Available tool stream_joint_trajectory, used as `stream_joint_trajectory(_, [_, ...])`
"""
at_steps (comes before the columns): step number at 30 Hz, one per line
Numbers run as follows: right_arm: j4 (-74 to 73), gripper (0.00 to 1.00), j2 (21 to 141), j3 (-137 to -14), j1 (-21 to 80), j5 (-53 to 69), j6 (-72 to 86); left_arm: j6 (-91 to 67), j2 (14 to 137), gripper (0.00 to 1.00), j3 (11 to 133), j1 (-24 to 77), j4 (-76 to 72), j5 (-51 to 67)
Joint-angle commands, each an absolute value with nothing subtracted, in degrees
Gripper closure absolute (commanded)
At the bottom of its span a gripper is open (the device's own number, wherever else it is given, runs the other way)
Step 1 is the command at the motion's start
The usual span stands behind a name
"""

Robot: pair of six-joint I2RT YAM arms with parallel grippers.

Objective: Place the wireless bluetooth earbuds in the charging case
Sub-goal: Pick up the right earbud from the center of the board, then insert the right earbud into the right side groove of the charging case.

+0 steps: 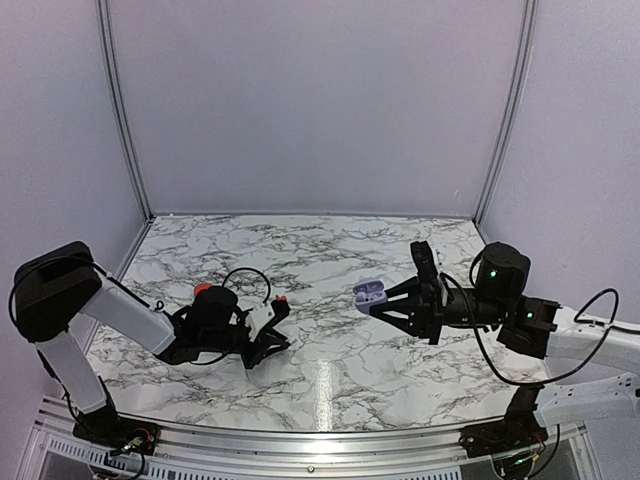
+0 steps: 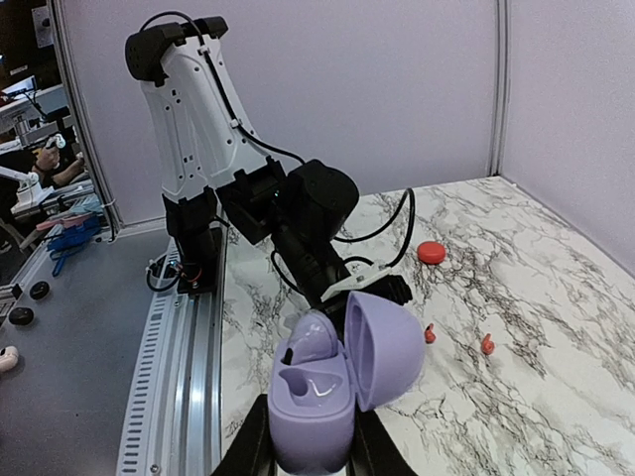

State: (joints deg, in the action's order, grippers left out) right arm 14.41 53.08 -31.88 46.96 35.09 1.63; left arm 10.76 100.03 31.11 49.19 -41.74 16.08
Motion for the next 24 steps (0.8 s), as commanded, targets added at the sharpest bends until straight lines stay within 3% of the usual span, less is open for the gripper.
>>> stream_joint_trajectory(1, [14.8, 1.00, 53.1, -33.2, 46.4, 34.2, 0.2, 5.5, 92.3, 0.85, 31.9, 49.7, -34.5, 18.3])
stream_joint_trajectory(11, [28.7, 1.00, 55.2, -28.8, 49.1, 20.9, -6.9, -7.4, 71.4, 0.86, 40.3, 50.3, -9.6, 21.6])
stream_joint_trajectory(17, [40.6, 1.00, 60.9, -27.1, 53.0, 13.2, -15.2, -13.9, 70.1, 0.88, 50.9, 50.7, 2.1, 24.2])
stream_joint_trajectory(24, [48.4, 1.00, 65.2, -26.9, 53.6, 7.9, -20.9, -21.6, 70.6, 0.88, 56.7, 51.3, 4.5, 29.7])
